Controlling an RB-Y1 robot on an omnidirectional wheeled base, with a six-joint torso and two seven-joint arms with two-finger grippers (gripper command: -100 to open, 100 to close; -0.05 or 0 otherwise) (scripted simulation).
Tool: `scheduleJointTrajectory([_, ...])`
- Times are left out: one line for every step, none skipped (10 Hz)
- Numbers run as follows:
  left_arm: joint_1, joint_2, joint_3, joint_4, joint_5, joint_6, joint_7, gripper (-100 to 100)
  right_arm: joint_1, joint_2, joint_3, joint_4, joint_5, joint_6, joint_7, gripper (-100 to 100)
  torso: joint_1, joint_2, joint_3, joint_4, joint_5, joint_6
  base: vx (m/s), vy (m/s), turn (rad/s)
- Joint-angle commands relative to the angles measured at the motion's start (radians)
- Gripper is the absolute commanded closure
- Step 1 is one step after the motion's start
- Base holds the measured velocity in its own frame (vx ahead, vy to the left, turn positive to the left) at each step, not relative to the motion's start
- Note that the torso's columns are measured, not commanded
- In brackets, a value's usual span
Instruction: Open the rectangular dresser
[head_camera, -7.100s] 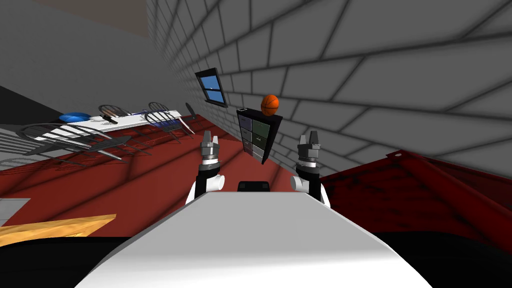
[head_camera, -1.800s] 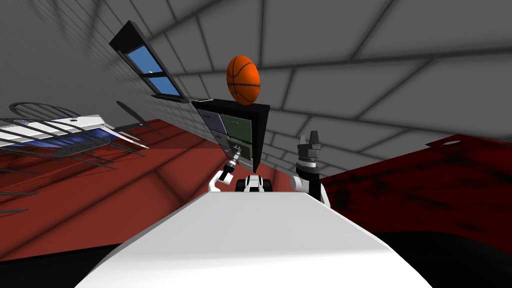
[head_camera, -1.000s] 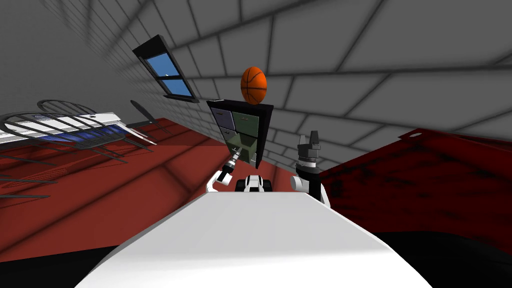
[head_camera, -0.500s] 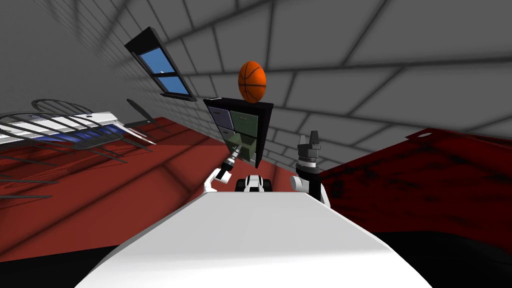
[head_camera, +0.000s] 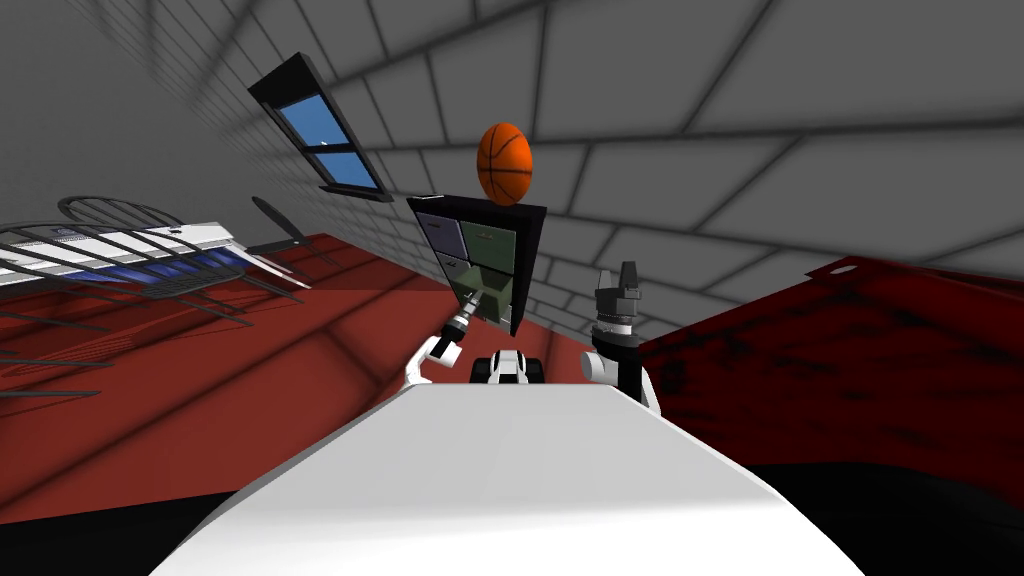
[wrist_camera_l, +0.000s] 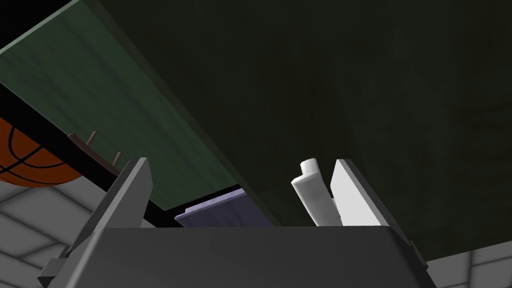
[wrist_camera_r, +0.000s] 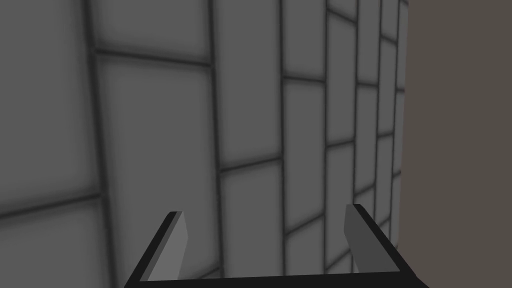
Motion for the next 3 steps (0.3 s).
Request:
scheduleJointTrajectory([0.001, 0.000, 0.000, 0.001, 0.000, 0.001, 0.000, 0, 0.000, 0.000, 0.000, 0.000, 0.000, 0.000, 0.000, 0, 0.000, -0.001, 0.000, -0.001, 0.000, 0.000, 0.000, 0.000, 0.000])
scheduleJointTrajectory([0.001, 0.000, 0.000, 0.001, 0.000, 0.001, 0.000, 0, 0.000, 0.000, 0.000, 0.000, 0.000, 0.000, 0.000, 0, 0.000, -0.001, -0.001, -0.001, 0.000, 0.000, 0.000, 0.000, 0.000])
scheduleJointTrajectory([0.001, 0.000, 0.000, 0.002, 0.000, 0.002, 0.000, 0, 0.000, 0.000, 0.000, 0.000, 0.000, 0.000, 0.000, 0, 0.001, -0.001, -0.001, -0.001, 0.001, 0.000, 0.000, 0.000, 0.000])
